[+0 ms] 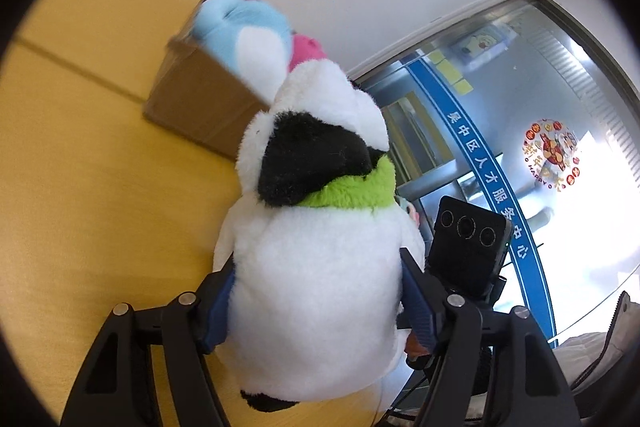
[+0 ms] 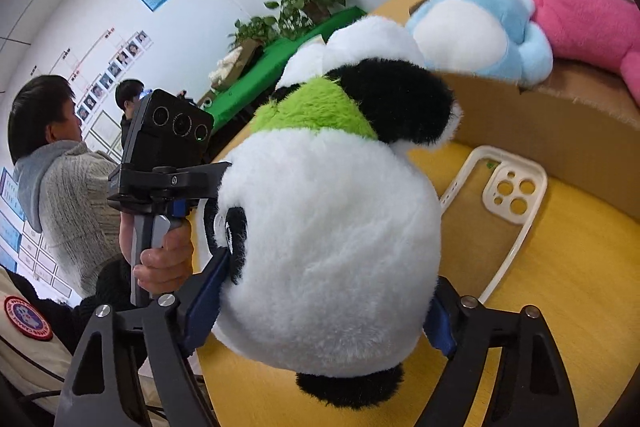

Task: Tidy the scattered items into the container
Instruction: 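Carry the panda plush over the box and lower it beside the cat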

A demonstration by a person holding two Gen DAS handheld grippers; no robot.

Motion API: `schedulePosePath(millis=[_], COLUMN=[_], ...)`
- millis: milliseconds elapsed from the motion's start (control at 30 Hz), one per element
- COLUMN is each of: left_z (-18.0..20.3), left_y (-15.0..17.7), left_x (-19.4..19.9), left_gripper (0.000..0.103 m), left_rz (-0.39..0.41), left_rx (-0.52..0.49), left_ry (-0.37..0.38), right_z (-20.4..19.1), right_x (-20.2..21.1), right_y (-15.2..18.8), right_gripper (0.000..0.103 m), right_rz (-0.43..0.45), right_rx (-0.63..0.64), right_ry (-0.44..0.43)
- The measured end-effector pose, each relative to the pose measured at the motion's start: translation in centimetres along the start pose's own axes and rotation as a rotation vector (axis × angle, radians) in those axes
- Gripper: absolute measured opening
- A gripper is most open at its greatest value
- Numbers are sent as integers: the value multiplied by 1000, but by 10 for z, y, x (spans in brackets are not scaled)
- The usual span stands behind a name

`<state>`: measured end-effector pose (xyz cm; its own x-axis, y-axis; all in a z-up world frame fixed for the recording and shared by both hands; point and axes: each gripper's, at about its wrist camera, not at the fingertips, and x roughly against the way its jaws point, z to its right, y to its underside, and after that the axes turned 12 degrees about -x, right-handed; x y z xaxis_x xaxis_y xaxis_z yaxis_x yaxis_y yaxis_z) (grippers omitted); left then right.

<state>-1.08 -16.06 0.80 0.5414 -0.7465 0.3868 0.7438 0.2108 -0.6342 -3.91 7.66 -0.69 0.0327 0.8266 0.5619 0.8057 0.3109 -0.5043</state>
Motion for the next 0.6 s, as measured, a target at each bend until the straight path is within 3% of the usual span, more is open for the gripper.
schedulePosePath(millis=[133, 333, 600], left_z=[29, 75, 106], left_y=[-34, -115, -222], left_x=[-1, -23, -69], left_gripper=[69, 68, 68], left_rz=[21, 33, 43], left_rx=[-96, -303, -501], left_ry=[7, 21, 50], right_z=[-15, -34, -46], right_x=[30, 78, 145], right_y=[-12, -45, -122], right_gripper=[85, 84, 84], right_rz=[94, 258, 462], right_rx=[52, 143, 287], right_ry=[9, 53, 139])
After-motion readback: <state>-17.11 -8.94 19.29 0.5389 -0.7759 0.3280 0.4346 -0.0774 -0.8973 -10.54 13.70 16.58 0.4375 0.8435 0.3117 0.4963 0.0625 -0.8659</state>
